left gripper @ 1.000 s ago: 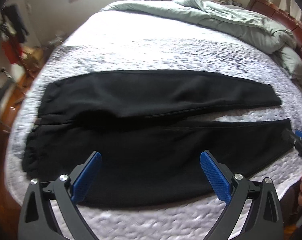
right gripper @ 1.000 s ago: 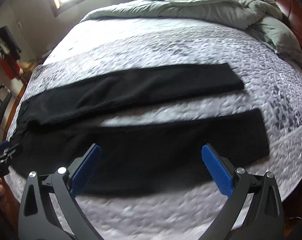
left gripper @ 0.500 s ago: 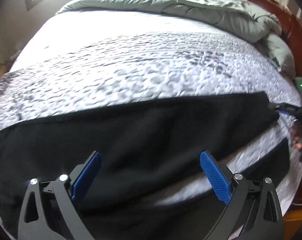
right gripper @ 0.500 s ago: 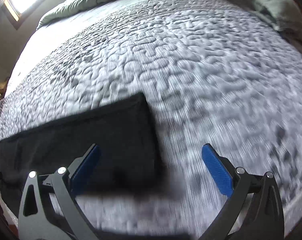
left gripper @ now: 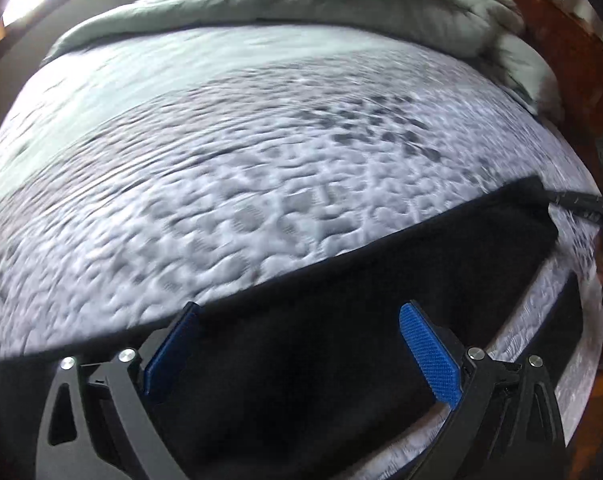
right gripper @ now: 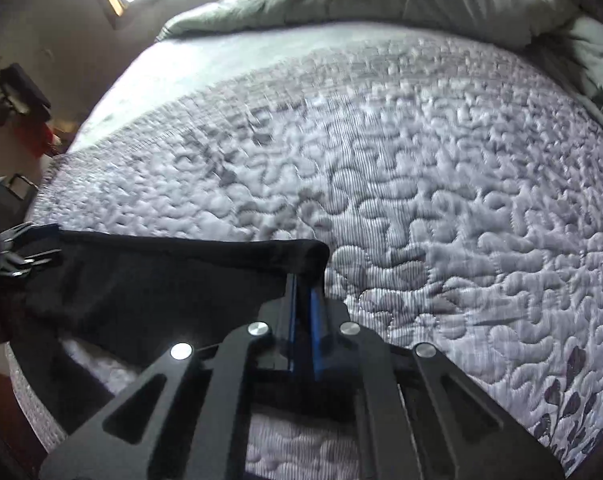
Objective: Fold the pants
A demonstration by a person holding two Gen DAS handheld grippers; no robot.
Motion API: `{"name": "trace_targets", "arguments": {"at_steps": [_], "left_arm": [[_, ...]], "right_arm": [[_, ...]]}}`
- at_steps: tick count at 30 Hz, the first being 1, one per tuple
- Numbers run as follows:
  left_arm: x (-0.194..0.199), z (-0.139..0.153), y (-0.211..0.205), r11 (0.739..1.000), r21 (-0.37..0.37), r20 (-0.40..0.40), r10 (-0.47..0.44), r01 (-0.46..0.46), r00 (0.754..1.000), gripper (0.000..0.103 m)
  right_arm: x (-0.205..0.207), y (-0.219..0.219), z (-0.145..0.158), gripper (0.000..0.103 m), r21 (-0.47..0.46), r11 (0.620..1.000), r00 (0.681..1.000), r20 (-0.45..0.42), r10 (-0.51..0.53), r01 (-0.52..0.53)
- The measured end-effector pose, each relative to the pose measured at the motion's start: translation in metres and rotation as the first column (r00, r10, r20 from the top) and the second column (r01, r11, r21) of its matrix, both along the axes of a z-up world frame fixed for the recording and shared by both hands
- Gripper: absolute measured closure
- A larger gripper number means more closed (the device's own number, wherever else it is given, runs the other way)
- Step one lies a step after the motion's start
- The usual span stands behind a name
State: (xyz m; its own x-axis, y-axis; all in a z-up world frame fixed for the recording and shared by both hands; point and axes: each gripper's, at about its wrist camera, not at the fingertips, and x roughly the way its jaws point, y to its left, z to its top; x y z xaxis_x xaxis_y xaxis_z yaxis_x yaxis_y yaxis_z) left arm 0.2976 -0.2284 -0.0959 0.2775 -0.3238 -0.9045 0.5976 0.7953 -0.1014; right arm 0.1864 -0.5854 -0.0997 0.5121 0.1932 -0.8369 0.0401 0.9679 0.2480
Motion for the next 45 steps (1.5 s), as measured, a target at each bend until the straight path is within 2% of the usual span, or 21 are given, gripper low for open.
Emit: {"name": "trace_targets", "arguments": {"at_steps": [3,7,11,15,17,18,19,21,22,25,26,27,30,33,37,38,40,41,43,44,45], "left_arm": [[0.008,-0.006,-0.02,0.992,0.032,0.014,-0.126,0.125,0.992,0.004],[0.018,-0.007,-0.037,0.968,-0.034,-0.021,-0.25,0.25,0.968,0.004],[0.023,-0.012,-0.049,0.941,-0.068,-0.078,-0.337,0.333,0.938,0.004],[0.025,-0.021,-0.051,0.92,-0.051,-0.145,-0.392,0.388,0.909,0.007],[0.023,-0.022,-0.047,0.916,-0.061,-0.157,-0.402,0.397,0.902,0.028],[0.022,-0.022,-0.045,0.916,-0.068,-0.164,-0.401,0.396,0.901,0.054],[0.021,-0.022,-0.042,0.918,-0.07,-0.173,-0.397,0.391,0.901,0.073],[0.013,-0.019,-0.035,0.918,-0.08,-0.174,-0.395,0.387,0.902,0.086],[0.006,-0.013,-0.032,0.919,-0.067,-0.141,-0.393,0.388,0.909,0.09],[-0.016,0.014,-0.023,0.938,-0.04,-0.022,-0.346,0.345,0.938,0.092],[-0.036,0.032,-0.017,0.951,-0.029,0.067,-0.305,0.308,0.95,0.092],[-0.052,0.042,-0.014,0.958,-0.015,0.126,-0.282,0.286,0.951,0.092],[-0.112,0.062,-0.01,0.972,0.057,0.27,-0.235,0.228,0.934,0.093],[-0.177,0.057,-0.013,0.969,0.125,0.356,-0.243,0.212,0.902,0.093],[-0.224,0.036,-0.013,0.972,0.143,0.378,-0.226,0.185,0.898,0.093],[-0.229,0.031,-0.015,0.974,0.143,0.379,-0.219,0.177,0.899,0.093],[-0.241,0.018,-0.011,0.978,0.139,0.358,-0.195,0.154,0.913,0.093],[-0.247,0.012,-0.01,0.978,0.142,0.352,-0.192,0.151,0.916,0.093],[-0.257,-0.002,-0.008,0.974,0.162,0.344,-0.203,0.155,0.917,0.093],[-0.262,-0.013,-0.008,0.969,0.186,0.334,-0.219,0.164,0.917,0.093],[-0.266,-0.019,-0.006,0.966,0.199,0.33,-0.225,0.166,0.917,0.093]], "right_arm": [[-0.018,-0.013,0.022,0.099,0.076,0.997,0.996,0.091,-0.007,0.0],[-0.027,-0.019,0.036,0.099,0.092,0.996,0.989,0.145,0.0,-0.013],[-0.034,-0.016,0.048,0.1,0.103,0.994,0.98,0.199,0.001,-0.022],[-0.04,-0.013,0.058,0.1,0.105,0.994,0.971,0.24,0.01,-0.036],[-0.042,-0.011,0.062,0.1,0.098,0.995,0.968,0.252,0.009,-0.035],[-0.043,-0.011,0.065,0.1,0.095,0.995,0.966,0.258,0.007,-0.032],[-0.044,-0.01,0.066,0.1,0.095,0.995,0.966,0.26,0.004,-0.03],[-0.046,-0.009,0.067,0.1,0.085,0.996,0.966,0.259,-0.004,-0.018],[-0.048,-0.007,0.066,0.1,0.073,0.997,0.966,0.257,-0.01,-0.009],[-0.056,-0.003,0.066,0.1,0.034,0.999,0.966,0.258,-0.028,0.02],[-0.06,-0.002,0.065,0.1,0.01,0.999,0.965,0.259,-0.034,0.033],[-0.067,0.0,0.065,0.099,-0.016,0.999,0.963,0.267,-0.041,0.047],[-0.087,0.009,0.061,0.098,-0.087,0.994,0.958,0.284,-0.038,0.065],[-0.111,0.022,0.049,0.098,-0.186,0.979,0.96,0.278,-0.03,0.085],[-0.151,0.025,0.027,0.098,-0.196,0.975,0.968,0.245,-0.056,0.106],[-0.159,0.026,0.024,0.103,-0.195,0.975,0.969,0.24,-0.061,0.109],[-0.18,0.026,0.014,0.103,-0.241,0.957,0.969,0.225,-0.105,0.16],[-0.189,0.022,0.009,0.103,-0.225,0.958,0.969,0.212,-0.128,0.176],[-0.208,0.01,-0.003,0.103,-0.107,0.974,0.968,0.176,-0.177,0.198],[-0.215,0.009,-0.008,0.102,-0.084,0.975,0.969,0.156,-0.193,0.208],[-0.219,0.009,-0.011,0.097,-0.051,0.977,0.971,0.135,-0.197,0.206]]}}
